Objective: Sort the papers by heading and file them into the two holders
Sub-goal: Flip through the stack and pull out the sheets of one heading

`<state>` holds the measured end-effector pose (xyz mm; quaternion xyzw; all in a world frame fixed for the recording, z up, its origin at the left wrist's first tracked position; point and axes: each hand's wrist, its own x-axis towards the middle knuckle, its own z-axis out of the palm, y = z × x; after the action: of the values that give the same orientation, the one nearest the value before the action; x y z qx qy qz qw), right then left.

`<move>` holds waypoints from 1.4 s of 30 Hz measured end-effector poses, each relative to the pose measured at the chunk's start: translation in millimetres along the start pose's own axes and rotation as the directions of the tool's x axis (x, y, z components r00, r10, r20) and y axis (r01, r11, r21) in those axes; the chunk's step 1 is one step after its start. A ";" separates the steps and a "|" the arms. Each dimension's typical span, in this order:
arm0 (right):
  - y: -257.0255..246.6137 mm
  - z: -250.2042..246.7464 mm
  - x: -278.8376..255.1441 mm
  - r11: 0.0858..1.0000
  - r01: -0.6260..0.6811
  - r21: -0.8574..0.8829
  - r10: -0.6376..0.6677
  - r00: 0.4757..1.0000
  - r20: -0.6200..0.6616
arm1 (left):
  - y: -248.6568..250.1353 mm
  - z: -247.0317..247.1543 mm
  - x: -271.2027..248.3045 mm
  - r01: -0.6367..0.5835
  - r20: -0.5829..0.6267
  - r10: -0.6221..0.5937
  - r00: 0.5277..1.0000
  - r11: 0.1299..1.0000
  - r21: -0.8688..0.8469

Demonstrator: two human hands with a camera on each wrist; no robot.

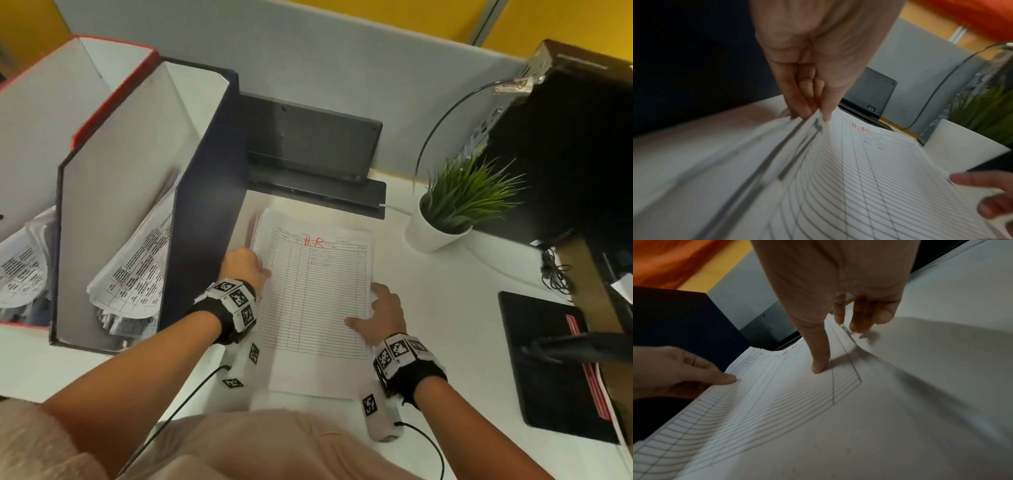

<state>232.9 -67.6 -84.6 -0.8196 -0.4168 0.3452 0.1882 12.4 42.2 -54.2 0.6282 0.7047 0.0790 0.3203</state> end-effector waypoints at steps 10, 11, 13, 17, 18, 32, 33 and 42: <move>-8.1 0.9 5.7 0.987 0.055 0.153 -0.071 0.992 0.101 | -7.0 4.0 -21.5 -0.431 -0.200 0.431 0.880 0.901 0.044; -7.0 0.4 6.5 0.981 0.033 0.193 -0.050 0.995 0.083 | -8.2 4.7 -23.2 -0.461 -0.228 0.437 0.870 0.885 -0.062; -5.4 -0.4 8.2 0.957 -0.013 0.290 0.006 1.000 0.026 | -9.9 6.6 -22.4 -0.399 -0.239 0.344 0.908 0.884 -0.243; -4.7 -4.8 10.0 0.882 -0.058 0.468 0.088 0.995 -0.043 | -12.8 11.5 -12.4 -0.161 -0.095 0.131 0.987 0.853 -0.496; -4.9 -6.2 10.4 0.880 -0.063 0.471 0.097 0.994 -0.047 | -13.7 11.0 -10.6 -0.132 -0.066 0.115 0.991 0.833 -0.538; 4.5 -8.8 6.5 0.584 -0.037 0.811 0.099 0.995 -0.026 | 1.6 -10.2 12.5 0.302 0.216 -0.220 0.951 0.804 -0.513; 4.1 -8.0 6.4 0.575 -0.039 0.817 0.105 0.994 -0.026 | 3.4 -10.4 12.0 0.313 0.229 -0.227 0.947 0.817 -0.484; 1.4 -2.1 7.6 0.555 0.014 0.832 0.131 0.986 -0.104 | 9.8 -4.2 8.4 0.003 0.042 -0.001 0.999 0.999 -0.054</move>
<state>238.3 -62.3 -87.1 -0.6717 -0.1620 0.4424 0.5716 18.3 53.2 -48.9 0.6202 0.6959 0.0843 0.3520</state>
